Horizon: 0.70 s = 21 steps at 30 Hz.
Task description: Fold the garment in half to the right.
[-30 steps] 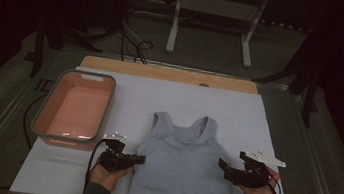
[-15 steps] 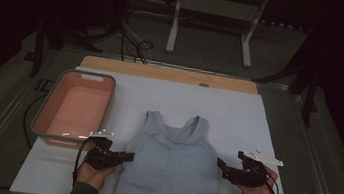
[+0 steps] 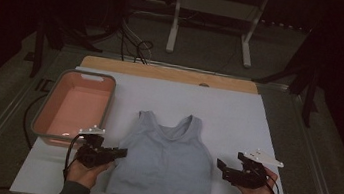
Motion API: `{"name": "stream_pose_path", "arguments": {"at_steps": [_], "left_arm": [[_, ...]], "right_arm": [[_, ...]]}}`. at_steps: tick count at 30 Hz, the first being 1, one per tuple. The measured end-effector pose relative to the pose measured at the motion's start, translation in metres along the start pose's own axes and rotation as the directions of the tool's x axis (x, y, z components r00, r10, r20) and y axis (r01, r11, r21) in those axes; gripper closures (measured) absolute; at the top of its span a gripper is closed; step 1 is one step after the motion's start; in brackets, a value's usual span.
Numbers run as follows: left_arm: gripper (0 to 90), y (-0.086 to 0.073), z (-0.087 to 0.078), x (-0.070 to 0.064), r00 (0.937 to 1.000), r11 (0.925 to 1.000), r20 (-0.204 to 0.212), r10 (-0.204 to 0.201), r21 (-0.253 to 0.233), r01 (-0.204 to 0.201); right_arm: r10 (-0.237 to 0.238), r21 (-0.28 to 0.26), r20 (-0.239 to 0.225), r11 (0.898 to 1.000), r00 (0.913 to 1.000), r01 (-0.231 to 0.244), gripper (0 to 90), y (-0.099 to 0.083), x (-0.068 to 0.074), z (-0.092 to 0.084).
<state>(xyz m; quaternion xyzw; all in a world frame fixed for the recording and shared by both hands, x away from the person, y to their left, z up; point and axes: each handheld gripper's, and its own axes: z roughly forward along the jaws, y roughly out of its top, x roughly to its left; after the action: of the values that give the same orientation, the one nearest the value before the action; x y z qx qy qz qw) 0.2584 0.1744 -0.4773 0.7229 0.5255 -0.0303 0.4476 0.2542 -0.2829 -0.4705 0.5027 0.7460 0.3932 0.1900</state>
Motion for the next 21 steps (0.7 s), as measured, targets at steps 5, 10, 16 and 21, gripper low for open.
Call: {"name": "stream_pose_path", "arguments": {"at_steps": [5,10,16,21], "left_arm": [[82.9,0.001,-0.005,0.002,0.9997,0.9998,-0.008,-0.021,0.004,0.021],[82.7,0.003,-0.001,-0.002,0.9997,0.9998,-0.017,-0.015,0.01,0.015],[82.4,0.009,0.0,-0.012,0.9999,1.0,-0.01,0.006,0.001,-0.006],[82.1,0.02,0.009,-0.029,0.9989,0.9988,0.006,0.047,0.013,-0.047]], "right_arm": [[-0.008,0.002,-0.006,1.0,0.9999,0.008,15.0,0.0,0.002,0.001],[-0.013,0.007,-0.01,1.0,0.9999,0.013,15.1,0.0,0.004,0.002],[-0.012,0.007,-0.012,1.0,0.9999,0.012,15.1,0.0,0.004,0.002],[-0.014,0.008,-0.014,1.0,0.9998,0.014,15.1,0.0,0.005,0.002]]}}
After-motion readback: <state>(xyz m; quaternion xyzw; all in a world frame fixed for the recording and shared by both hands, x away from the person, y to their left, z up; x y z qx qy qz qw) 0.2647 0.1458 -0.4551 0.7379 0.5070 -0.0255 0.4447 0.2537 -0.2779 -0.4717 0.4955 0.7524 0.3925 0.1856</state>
